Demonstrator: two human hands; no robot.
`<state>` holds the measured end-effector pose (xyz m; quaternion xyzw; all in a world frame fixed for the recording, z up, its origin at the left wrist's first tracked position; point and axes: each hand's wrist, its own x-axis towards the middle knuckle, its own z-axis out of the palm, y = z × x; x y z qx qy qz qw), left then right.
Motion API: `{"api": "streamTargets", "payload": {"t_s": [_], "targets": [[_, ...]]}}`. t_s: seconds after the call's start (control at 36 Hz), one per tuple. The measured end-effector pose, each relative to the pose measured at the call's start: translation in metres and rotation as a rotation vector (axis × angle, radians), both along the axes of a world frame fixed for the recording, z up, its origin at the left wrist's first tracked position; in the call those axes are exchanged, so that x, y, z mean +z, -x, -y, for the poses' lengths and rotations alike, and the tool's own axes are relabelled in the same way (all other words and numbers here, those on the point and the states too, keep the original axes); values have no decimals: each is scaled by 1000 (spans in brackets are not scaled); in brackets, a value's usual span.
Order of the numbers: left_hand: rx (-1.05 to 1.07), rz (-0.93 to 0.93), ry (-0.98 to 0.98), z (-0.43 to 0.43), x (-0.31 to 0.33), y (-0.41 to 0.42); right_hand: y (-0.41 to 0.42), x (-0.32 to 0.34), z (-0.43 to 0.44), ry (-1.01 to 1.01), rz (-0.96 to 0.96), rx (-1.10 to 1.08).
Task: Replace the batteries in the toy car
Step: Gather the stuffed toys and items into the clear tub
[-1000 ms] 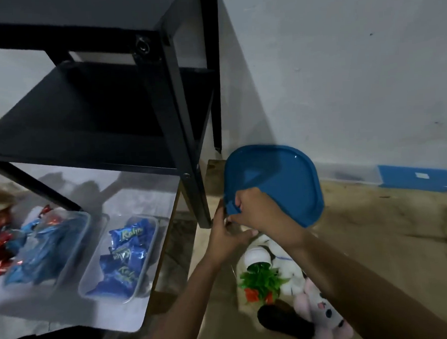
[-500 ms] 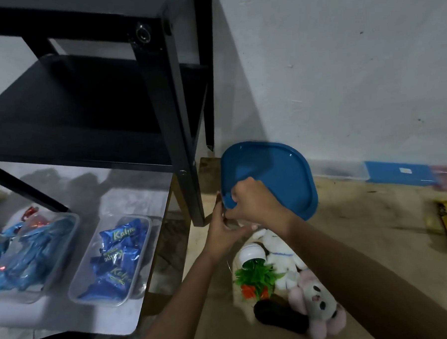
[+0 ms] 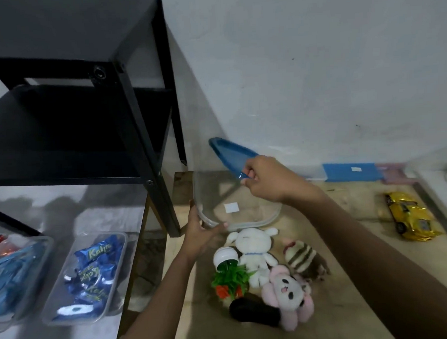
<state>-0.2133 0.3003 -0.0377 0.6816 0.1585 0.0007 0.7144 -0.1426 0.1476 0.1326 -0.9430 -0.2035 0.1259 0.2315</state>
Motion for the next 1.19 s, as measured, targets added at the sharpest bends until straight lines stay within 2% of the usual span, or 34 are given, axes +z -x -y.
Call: {"api": "streamTargets", "payload": {"t_s": [0.19,0.31,0.39,0.56,0.69,0.81,0.86,0.92,0.97,1.03,1.11,1.19], "targets": [[0,56,-74,5,2,6,22,24,69,-253,-21,-180],[23,39,-71,11,-3,6,43,4,112,-282,37,-279],[44,0,-61,14,-5,5,58,-32,143,-191,141,-295],[72,-39,-84,21,-3,6,68,-125,189,122,62,-383],[93,-62,-110,25,-4,6,65,-166,204,248,18,-382],[129,-51,-168,28,-3,8,59,-181,204,268,-41,-358],[160,-45,-176,31,-3,11,58,-184,204,233,-54,-373],[212,-41,-225,35,-4,14,58,-182,201,123,27,-387],[287,5,-337,41,-1,20,61,-175,194,-29,130,-352],[318,148,-492,49,5,29,66,-164,181,-133,123,-251],[139,346,-676,60,12,38,80,-151,158,-72,-56,-81],[-306,356,-803,67,14,38,96,-149,142,214,-243,84]]}}
